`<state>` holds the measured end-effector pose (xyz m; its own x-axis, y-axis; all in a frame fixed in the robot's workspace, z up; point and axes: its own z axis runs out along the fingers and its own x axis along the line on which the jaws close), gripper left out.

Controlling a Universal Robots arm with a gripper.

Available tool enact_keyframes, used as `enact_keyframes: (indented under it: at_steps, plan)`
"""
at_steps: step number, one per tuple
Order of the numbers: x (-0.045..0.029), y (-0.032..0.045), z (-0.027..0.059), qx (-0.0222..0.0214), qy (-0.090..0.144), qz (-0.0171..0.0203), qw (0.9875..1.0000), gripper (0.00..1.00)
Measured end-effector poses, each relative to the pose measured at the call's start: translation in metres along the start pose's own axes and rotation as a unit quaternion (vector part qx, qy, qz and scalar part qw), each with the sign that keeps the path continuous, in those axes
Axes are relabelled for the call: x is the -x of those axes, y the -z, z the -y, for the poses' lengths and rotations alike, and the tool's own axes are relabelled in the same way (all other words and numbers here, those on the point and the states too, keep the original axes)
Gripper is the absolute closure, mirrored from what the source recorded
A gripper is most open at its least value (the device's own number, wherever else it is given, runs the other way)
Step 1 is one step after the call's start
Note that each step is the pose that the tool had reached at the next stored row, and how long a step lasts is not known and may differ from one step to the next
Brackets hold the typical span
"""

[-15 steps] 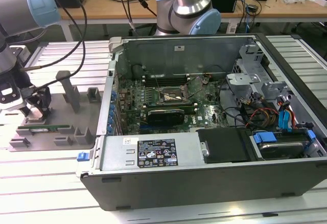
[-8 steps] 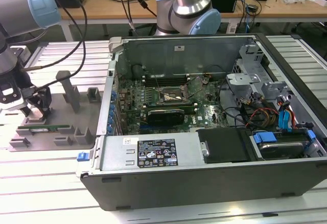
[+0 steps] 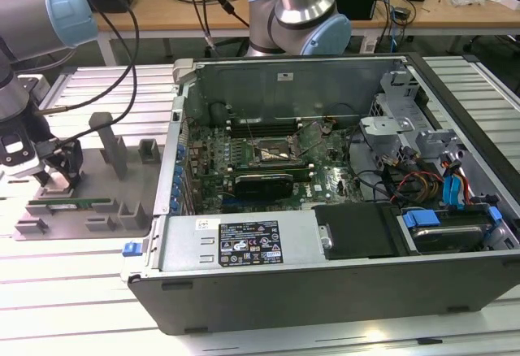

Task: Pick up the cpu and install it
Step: 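Pick up the cpu and move it towards the insertion slot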

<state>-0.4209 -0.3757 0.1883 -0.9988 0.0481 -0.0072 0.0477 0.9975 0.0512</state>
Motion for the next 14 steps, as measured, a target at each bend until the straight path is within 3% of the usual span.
enact_keyframes:
  at_steps: [6, 8, 14]
  plan:
    - [0.0001, -0.0005, 0.0, 0.0002, 0.0, 0.0003, 1.0, 0.45]
    - [0.0001, -0.0004, 0.0, 0.0001, 0.0, 0.0002, 1.0, 0.32]
    - [0.0, -0.0023, 0.0001, 0.0, 0.0, 0.0001, 1.0, 0.32]
